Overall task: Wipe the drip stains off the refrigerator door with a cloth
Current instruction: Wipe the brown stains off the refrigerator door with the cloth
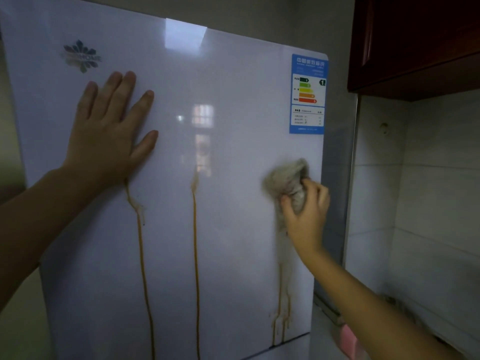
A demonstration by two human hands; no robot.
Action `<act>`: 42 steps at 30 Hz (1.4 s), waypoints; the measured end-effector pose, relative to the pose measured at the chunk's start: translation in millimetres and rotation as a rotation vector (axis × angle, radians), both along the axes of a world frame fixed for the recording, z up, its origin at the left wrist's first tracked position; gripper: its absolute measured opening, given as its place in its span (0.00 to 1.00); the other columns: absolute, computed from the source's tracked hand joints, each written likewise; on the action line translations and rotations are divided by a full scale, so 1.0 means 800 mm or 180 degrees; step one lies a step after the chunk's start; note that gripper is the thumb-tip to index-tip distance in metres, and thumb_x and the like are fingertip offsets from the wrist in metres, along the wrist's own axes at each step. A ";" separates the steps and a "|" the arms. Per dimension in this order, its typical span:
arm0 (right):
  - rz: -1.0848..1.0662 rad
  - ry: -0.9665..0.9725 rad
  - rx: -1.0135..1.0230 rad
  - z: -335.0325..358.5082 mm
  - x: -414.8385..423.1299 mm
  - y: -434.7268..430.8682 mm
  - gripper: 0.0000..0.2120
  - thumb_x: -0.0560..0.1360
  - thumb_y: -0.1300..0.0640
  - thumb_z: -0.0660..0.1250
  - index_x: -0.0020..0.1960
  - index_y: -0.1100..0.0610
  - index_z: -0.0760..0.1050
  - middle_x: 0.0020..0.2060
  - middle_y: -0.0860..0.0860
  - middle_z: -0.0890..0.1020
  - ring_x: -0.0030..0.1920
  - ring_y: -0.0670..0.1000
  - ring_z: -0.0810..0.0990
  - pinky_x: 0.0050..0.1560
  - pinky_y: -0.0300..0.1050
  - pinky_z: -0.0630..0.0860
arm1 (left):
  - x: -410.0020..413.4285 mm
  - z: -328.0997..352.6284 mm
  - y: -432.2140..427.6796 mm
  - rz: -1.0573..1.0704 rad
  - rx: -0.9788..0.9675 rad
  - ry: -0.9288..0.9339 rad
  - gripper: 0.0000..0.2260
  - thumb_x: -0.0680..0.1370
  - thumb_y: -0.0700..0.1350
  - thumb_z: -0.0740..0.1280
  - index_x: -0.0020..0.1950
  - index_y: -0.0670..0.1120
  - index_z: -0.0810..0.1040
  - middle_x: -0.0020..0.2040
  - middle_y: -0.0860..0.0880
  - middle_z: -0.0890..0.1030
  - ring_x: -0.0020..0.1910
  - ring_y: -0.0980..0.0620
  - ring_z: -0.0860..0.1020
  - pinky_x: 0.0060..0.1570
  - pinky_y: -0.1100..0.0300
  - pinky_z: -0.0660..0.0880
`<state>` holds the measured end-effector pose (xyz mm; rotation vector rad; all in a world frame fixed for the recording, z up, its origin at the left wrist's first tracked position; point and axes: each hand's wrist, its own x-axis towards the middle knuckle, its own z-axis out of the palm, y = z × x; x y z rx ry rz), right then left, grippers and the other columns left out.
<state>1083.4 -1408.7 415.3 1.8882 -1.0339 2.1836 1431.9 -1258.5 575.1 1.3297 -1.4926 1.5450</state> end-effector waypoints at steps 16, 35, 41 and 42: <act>-0.0071 0.1914 -0.0199 -0.096 -0.026 0.018 0.27 0.73 0.44 0.70 0.68 0.52 0.70 0.61 0.51 0.71 0.61 0.54 0.72 0.59 0.53 0.78 | 0.004 0.001 -0.003 -0.0101 -0.0093 -0.0086 0.31 0.82 0.59 0.53 0.82 0.44 0.59 0.82 0.37 0.56 0.82 0.36 0.55 0.79 0.41 0.47; 0.0085 0.0782 -0.0110 -0.035 0.007 0.016 0.27 0.74 0.54 0.76 0.70 0.54 0.70 0.64 0.49 0.68 0.64 0.56 0.71 0.64 0.55 0.76 | 0.002 0.000 -0.004 -0.0077 0.0026 -0.0002 0.32 0.82 0.60 0.51 0.83 0.44 0.57 0.83 0.38 0.54 0.82 0.37 0.53 0.80 0.40 0.46; -0.0010 0.2480 -0.1335 0.000 0.035 0.024 0.26 0.72 0.48 0.76 0.66 0.55 0.74 0.59 0.55 0.75 0.55 0.58 0.75 0.51 0.57 0.77 | -0.004 0.002 0.006 -0.0034 0.0061 0.0011 0.32 0.82 0.59 0.52 0.82 0.43 0.59 0.83 0.37 0.56 0.82 0.37 0.54 0.79 0.41 0.48; 0.0005 0.2342 -0.1329 0.016 0.041 0.024 0.26 0.72 0.48 0.77 0.66 0.56 0.75 0.58 0.56 0.76 0.55 0.59 0.75 0.51 0.57 0.77 | -0.005 0.003 0.008 -0.0011 0.0087 0.0011 0.32 0.81 0.59 0.52 0.82 0.43 0.60 0.82 0.37 0.56 0.82 0.37 0.54 0.79 0.41 0.48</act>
